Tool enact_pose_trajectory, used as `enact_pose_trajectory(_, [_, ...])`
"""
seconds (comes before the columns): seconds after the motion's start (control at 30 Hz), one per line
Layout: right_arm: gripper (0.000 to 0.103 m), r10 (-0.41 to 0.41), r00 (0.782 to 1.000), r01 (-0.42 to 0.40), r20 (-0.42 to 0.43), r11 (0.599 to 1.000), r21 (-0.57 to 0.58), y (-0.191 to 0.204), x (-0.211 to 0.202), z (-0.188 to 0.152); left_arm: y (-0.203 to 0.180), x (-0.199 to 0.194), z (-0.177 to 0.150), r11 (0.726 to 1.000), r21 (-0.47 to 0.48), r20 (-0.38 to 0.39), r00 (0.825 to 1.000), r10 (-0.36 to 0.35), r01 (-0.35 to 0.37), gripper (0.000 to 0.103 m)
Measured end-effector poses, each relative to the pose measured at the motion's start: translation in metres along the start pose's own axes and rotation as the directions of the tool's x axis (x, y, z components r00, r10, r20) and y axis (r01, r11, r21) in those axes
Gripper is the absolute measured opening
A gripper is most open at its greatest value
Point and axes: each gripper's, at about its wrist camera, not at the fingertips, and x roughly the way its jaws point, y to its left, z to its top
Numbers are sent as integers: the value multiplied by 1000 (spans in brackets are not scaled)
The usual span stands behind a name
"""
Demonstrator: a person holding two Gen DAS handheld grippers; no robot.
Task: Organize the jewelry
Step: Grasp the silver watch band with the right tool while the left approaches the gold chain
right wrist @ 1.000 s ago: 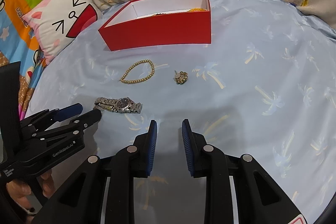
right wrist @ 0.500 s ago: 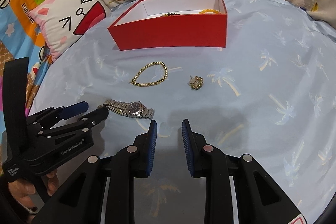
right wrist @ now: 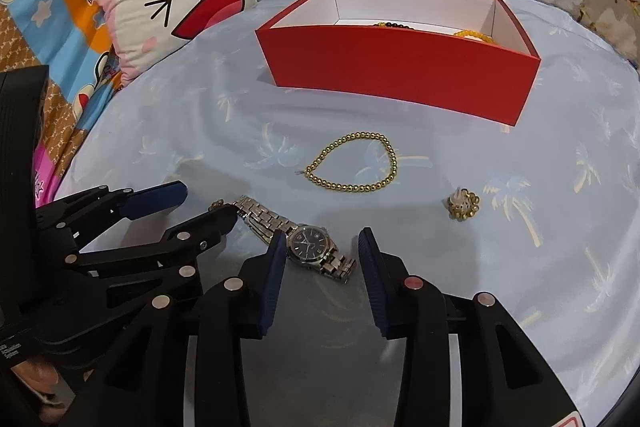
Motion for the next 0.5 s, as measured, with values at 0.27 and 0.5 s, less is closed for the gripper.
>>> enact_pose_trajectory(0.27, [38,-22,1000,22,9,995,-101,10,5,-1,14,-4,1,998,-52,-10,1000,-25,24,50])
enact_pose_trajectory(0.5, [27,-71,997,72,14,991,-111,13,1,-8,15,-8,3,998,-57,3,1000,-29,29,50])
